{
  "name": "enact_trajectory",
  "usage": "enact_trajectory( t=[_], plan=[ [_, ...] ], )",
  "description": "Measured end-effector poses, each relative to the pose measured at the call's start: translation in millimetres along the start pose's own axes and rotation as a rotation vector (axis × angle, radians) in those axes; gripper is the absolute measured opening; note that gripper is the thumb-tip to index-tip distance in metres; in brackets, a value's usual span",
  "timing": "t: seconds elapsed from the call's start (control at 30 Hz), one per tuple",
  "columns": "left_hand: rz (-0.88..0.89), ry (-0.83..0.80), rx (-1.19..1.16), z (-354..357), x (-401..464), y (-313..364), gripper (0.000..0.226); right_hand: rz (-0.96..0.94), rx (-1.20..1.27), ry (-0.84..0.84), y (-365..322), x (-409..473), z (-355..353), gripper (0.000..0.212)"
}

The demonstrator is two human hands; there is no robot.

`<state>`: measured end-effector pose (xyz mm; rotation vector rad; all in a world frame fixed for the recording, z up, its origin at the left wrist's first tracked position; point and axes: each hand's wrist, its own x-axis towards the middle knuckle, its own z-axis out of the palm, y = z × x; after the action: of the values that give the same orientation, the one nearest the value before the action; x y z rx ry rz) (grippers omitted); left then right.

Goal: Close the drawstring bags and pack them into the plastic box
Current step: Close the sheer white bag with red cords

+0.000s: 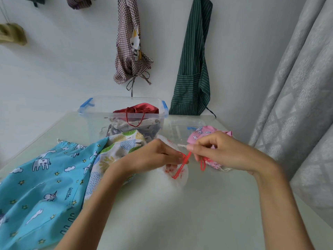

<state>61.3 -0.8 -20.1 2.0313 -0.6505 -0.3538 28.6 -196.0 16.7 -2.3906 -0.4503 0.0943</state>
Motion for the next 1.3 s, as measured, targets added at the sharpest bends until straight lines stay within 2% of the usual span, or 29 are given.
enact_trajectory(
  t=[0.07, 0.13, 0.23, 0.27, 0.33, 0.4, 0.47, 0.53, 0.57, 0.67, 0.8, 0.93, 0.97, 1.1, 1.2, 1.3],
  plan=[
    [0.016, -0.049, 0.104, 7, 1, 5, 0.022, -0.007, 0.051, 0.114, -1, 5, 2, 0.048],
    [0.023, -0.115, 0.108, 11, 0, 10, 0.026, 0.003, 0.124, 0.23, -2, 9, 4, 0.051],
    [0.087, -0.145, 0.114, 13, -2, 14, 0.025, -0.008, 0.257, 0.36, -12, 14, 12, 0.043],
    [0.12, -0.132, 0.121, 13, -1, 14, 0.027, -0.045, 0.319, 0.345, -15, 16, 15, 0.039],
    [0.134, -0.082, 0.066, 9, -1, 12, 0.027, -0.084, 0.358, 0.198, -17, 21, 24, 0.041],
    [0.033, -0.005, -0.12, 4, -1, 10, 0.029, -0.075, 0.356, 0.107, -12, 25, 29, 0.047],
    [-0.084, 0.069, -0.319, -3, -2, 10, 0.029, -0.069, 0.389, 0.155, -5, 27, 28, 0.037],
    [-0.133, 0.091, -0.408, -10, -5, 10, 0.028, -0.104, 0.358, 0.191, 3, 25, 23, 0.024],
    [-0.139, 0.086, -0.423, -13, -7, 9, 0.028, -0.135, 0.298, 0.18, 7, 25, 21, 0.026],
    [-0.138, 0.067, -0.413, -17, -10, 10, 0.03, -0.206, 0.107, 0.176, 10, 26, 26, 0.03],
    [-0.14, 0.042, -0.365, -16, -12, 13, 0.031, -0.242, 0.102, 0.256, 8, 32, 37, 0.021],
    [-0.119, 0.072, -0.333, -18, -15, 12, 0.035, -0.207, -0.002, 0.397, 15, 35, 37, 0.011],
    [-0.114, 0.094, -0.349, -19, -15, 11, 0.033, -0.18, 0.054, 0.385, 14, 34, 35, 0.009],
    [-0.1, 0.078, -0.377, -21, -17, 10, 0.023, -0.122, 0.332, 0.226, 8, 37, 33, 0.021],
    [-0.104, 0.075, -0.387, -22, -17, 9, 0.026, -0.095, 0.532, 0.235, 4, 36, 35, 0.031],
    [-0.106, 0.134, -0.492, -24, -14, 5, 0.03, -0.108, 0.47, 0.279, 2, 32, 32, 0.04]
  ],
)
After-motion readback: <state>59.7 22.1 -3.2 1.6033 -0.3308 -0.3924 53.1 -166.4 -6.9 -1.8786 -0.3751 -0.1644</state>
